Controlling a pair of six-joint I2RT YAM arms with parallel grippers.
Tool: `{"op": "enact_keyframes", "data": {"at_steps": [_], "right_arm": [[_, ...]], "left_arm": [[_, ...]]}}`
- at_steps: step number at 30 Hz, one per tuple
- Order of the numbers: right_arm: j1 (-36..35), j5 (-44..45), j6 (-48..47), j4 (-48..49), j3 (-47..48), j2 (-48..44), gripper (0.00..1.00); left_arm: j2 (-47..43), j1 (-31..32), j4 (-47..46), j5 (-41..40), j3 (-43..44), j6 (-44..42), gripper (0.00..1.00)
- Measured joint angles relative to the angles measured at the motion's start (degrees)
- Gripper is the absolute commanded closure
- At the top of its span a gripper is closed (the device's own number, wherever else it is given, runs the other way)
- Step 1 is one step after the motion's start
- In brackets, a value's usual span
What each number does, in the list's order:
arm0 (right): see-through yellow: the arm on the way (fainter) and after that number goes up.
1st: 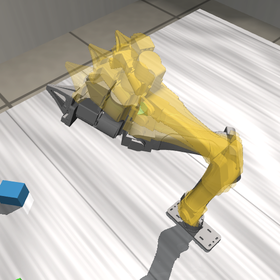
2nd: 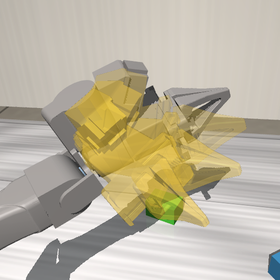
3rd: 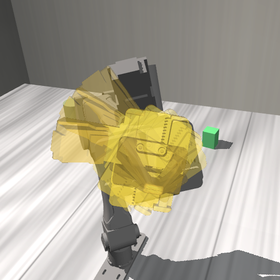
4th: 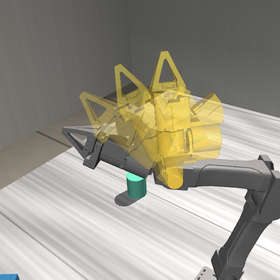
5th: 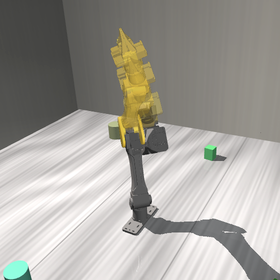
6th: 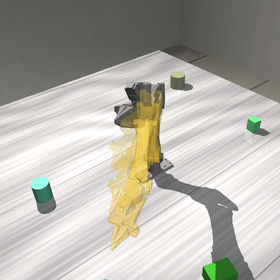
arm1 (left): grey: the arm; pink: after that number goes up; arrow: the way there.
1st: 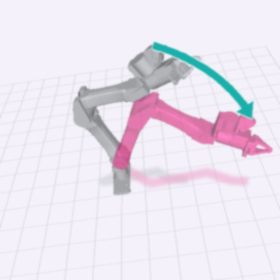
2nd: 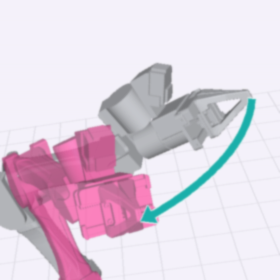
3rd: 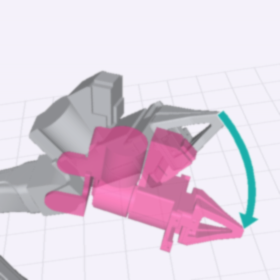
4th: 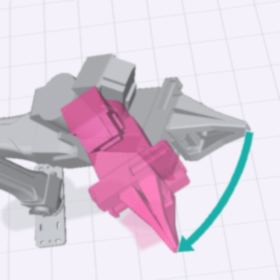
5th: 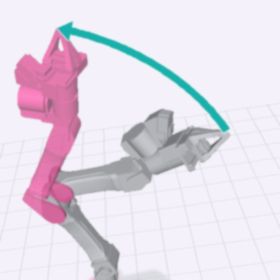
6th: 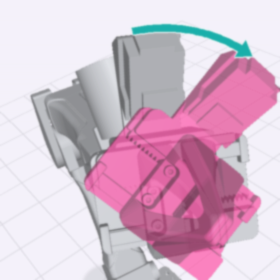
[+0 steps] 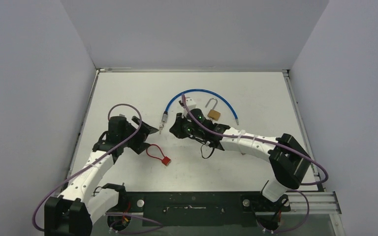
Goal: Unlock with the key
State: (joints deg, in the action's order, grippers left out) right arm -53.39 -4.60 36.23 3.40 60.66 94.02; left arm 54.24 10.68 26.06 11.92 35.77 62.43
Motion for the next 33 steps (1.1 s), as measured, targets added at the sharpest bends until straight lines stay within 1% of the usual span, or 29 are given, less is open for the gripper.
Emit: {"op": "enact_keyframes", "data": {"at_steps": [4,8,10,12,14,16,20,21,22,25,27,28,29,31,33], "right_arm": [[0.52,-3.87,-2.38,3.67,-1.49,-3.37,1.0],[0.48,-7.37,-4.28,6.12,-2.45,-5.03,1.0],[0.48,-8.81,-5.29,7.02,-2.45,-5.09,1.0],[0.48,-9.64,-6.03,7.17,-2.45,-5.09,1.0],[0.48,-10.12,-6.73,7.23,-2.45,-5.09,1.0],[0.48,-10.67,-7.26,7.1,-2.49,-5.16,1.0],[0.48,-11.08,-7.98,6.99,-2.89,-5.68,1.0],[0.48,-11.17,-8.13,7.1,-3.04,-5.95,1.0],[0.48,-11.26,-8.22,7.21,-3.3,-6.32,1.0],[0.48,-11.32,-8.48,7.28,-4.04,-7.52,1.0],[0.48,-11.34,-8.59,7.3,-4.42,-8.28,1.0],[0.48,-11.34,-8.59,7.28,-4.48,-8.55,1.0],[0.48,-11.37,-8.59,7.37,-4.48,-8.68,1.0],[0.48,-11.5,-8.59,7.5,-4.48,-8.85,1.0],[0.48,-11.72,-8.59,7.5,-4.48,-8.85,1.0]], "left_arm": [[4.39,0.48,-11.02,9.88,-4.74,12.5,0.24],[6.95,1.46,-21.44,15.72,-7.02,24.0,0.3],[7.87,2.97,-26.73,17.88,-7.82,30.05,0.35],[8.26,4.55,-30.49,19.52,-8.46,34.4,0.47],[8.44,6.1,-33.92,20.7,-9.22,38.53,0.61],[8.61,6.93,-36.59,21.38,-9.97,41.68,0.68],[8.87,6.97,-39.21,21.62,-10.34,44.54,0.69],[8.9,6.95,-39.39,21.62,-10.36,44.92,0.66],[8.94,6.91,-39.52,21.62,-10.4,45.05,0.61],[8.96,6.71,-39.58,21.57,-10.6,45.16,0.54],[8.96,6.47,-39.52,21.57,-10.82,45.16,0.53],[8.96,6.4,-39.52,21.55,-10.88,45.11,0.55],[8.96,6.36,-39.52,21.55,-10.91,45.11,0.59],[8.96,6.25,-39.52,21.55,-10.91,45.09,0.67],[8.96,6.16,-39.52,21.53,-10.91,44.98,0.79]]}}
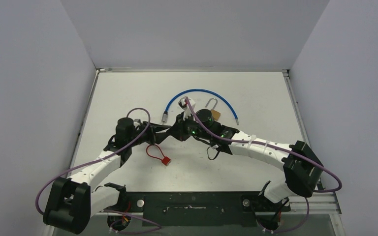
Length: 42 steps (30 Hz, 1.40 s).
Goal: Unlock with the key
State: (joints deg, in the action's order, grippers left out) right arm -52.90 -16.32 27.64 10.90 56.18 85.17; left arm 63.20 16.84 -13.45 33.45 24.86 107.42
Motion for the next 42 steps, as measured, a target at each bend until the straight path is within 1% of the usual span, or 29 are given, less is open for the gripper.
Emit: {"op": "enact_keyframes", "data": {"at_steps": [1,5,8,9,10,12,14,15,16,19,20,23,26,28,30,32,33,35,37,40,42], "right_arm": [[0.0,-0.13,0.0,0.0,0.0,0.0,1.0],[0.0,-0.59,0.0,0.02,-0.11,0.0,1.0],[0.0,-0.68,0.02,0.2,-0.85,-0.24,1.0],[0.0,-0.68,0.02,0.17,-1.03,-0.33,0.91],[0.0,-0.68,0.04,0.2,-1.2,-0.39,0.74],[0.11,-0.68,0.63,0.22,-1.29,-0.44,0.51],[0.42,-0.68,1.4,0.2,-1.38,-0.68,0.37],[0.74,-0.57,1.92,0.33,-1.55,-0.98,0.33],[1.16,-0.5,2.56,0.52,-1.84,-1.51,0.31],[3.02,-0.37,5.35,2.4,-2.62,-3.45,0.28],[4.07,-0.52,6.95,3.91,-3.19,-4.31,0.28],[7.89,-1.66,12.31,10.21,-5.79,-6.82,0.27],[10.8,-2.86,16.41,15.3,-6.54,-7.85,0.27],[11.26,-3.56,18.27,18.18,-6.54,-8.2,0.3],[11.19,-4.63,19.89,20.5,-6.4,-8.59,0.35],[11.19,-5.88,21.18,21.81,-5.55,-8.66,0.46],[11.19,-6.43,21.59,22.1,-5.09,-8.63,0.49],[11.19,-7.72,22.45,22.95,-3.76,-8.5,0.52],[11.19,-8.96,23.12,24.28,-2.84,-8.41,0.51],[11.02,-10.49,23.74,25.97,-2.08,-8.26,0.45],[10.71,-11.3,23.78,26.38,-1.22,-7.82,0.44]], "left_arm": [[0.0,-0.04,0.0,-0.04,0.0,-0.02,0.84],[0.0,-0.07,0.0,-0.22,0.0,-0.13,1.0],[0.0,-0.07,0.07,-0.42,0.0,-0.66,1.0],[0.0,-0.07,0.13,-0.42,0.0,-1.22,1.0],[0.0,-0.04,0.22,-0.44,0.04,-1.86,1.0],[0.0,-0.04,0.61,-0.72,0.59,-4.13,1.0],[0.09,-0.07,0.66,-1.88,2.01,-7.28,1.0],[0.17,-0.11,0.52,-2.27,2.91,-8.94,1.0],[0.35,-0.13,0.2,-2.86,4.22,-11.28,1.0],[0.42,-0.13,-2.49,-4.42,7.96,-19.23,1.0],[0.37,-0.13,-4.55,-4.87,9.09,-22.91,1.0],[-0.28,-0.15,-10.38,-5.38,10.01,-30.12,1.0],[-0.66,-0.17,-15.93,-4.79,10.05,-35.32,1.0],[-0.59,-0.17,-19.43,-3.58,10.49,-37.7,1.0],[-0.39,-0.17,-22.75,-1.9,11.58,-39.15,1.0],[-0.31,-0.17,-25.68,-0.39,12.76,-39.67,1.0],[-0.28,-0.17,-27.17,0.26,13.35,-39.8,1.0],[-0.28,-0.17,-30.42,1.68,14.23,-39.6,1.0],[-0.22,-0.13,-33.14,2.78,14.71,-39.01,1.0],[0.31,0.02,-36.44,3.72,14.78,-37.7,1.0],[0.68,0.24,-37.55,4.0,14.78,-36.81,1.0]]}}
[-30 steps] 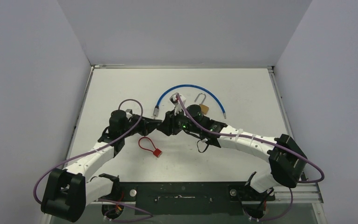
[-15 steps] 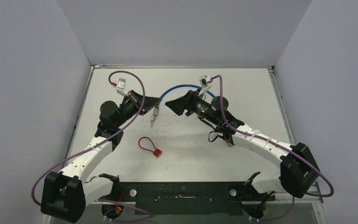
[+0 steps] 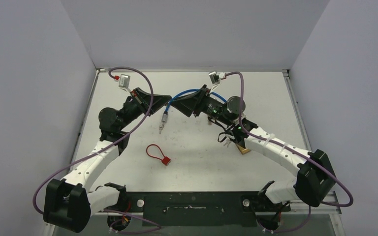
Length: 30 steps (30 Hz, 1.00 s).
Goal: Unlock with the key
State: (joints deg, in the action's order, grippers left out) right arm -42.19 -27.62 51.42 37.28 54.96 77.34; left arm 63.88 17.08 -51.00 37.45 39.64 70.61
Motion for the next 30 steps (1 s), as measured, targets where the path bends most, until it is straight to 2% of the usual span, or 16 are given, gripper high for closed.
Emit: {"op": "enact_keyframes", "data": {"at_steps": [4,12,16,19,21,26,30], "right_arm": [[-1.07,-0.76,-1.29,-0.81,2.78,1.33,0.51],[-2.16,-1.97,-3.04,-2.25,4.15,2.23,0.88],[-2.16,-2.45,-3.13,-2.19,4.37,2.23,1.0],[-2.16,-2.67,-3.15,-2.25,4.9,2.38,1.0],[-2.16,-2.64,-3.26,-2.27,5.11,2.43,1.0],[-2.16,-1.86,-4.48,-2.6,5.14,2.43,1.0],[-2.1,-1.01,-5.35,-2.84,4.61,2.19,1.0]], "left_arm": [[0.26,0.46,-2.27,-0.09,0.0,2.29,1.0],[0.31,0.72,-4.2,-0.74,0.0,5.6,1.0],[0.35,0.83,-4.24,-1.03,0.0,6.51,1.0],[0.37,0.83,-5.05,-1.57,0.0,7.17,1.0],[0.37,0.83,-5.38,-1.84,0.0,7.41,0.92],[0.31,0.83,-5.44,-2.78,0.0,8.63,0.64],[-0.07,0.83,-5.18,-3.93,0.0,9.25,0.6]]}}
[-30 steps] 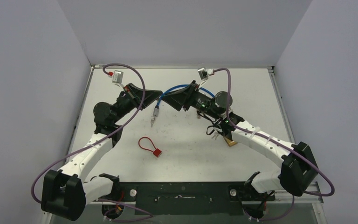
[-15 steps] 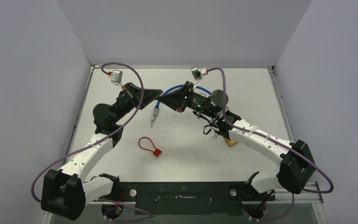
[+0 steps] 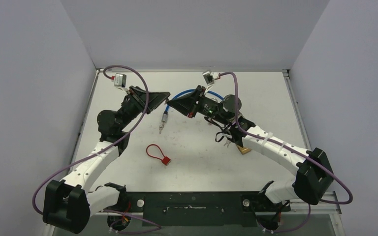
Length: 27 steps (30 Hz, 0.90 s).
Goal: Unlock with the key
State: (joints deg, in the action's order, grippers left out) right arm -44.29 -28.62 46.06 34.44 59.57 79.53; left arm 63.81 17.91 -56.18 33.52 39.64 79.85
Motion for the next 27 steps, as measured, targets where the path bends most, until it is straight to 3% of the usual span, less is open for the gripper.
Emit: {"op": "enact_keyframes", "data": {"at_steps": [12,19,27], "right_arm": [[0.04,0.33,-1.9,-2.29,-1.57,-1.99,1.0],[0.26,0.7,-1.86,-3.26,-1.86,-2.19,1.0],[0.96,0.76,-1.2,-4.35,-2.08,-2.19,1.0]], "left_arm": [[-2.21,-0.39,6.01,-2.21,0.0,-3.08,0.72],[-2.32,-0.39,9.86,-2.23,0.0,-5.62,0.95],[-2.43,-0.39,11.5,-2.23,0.0,-7.06,0.98]]}}
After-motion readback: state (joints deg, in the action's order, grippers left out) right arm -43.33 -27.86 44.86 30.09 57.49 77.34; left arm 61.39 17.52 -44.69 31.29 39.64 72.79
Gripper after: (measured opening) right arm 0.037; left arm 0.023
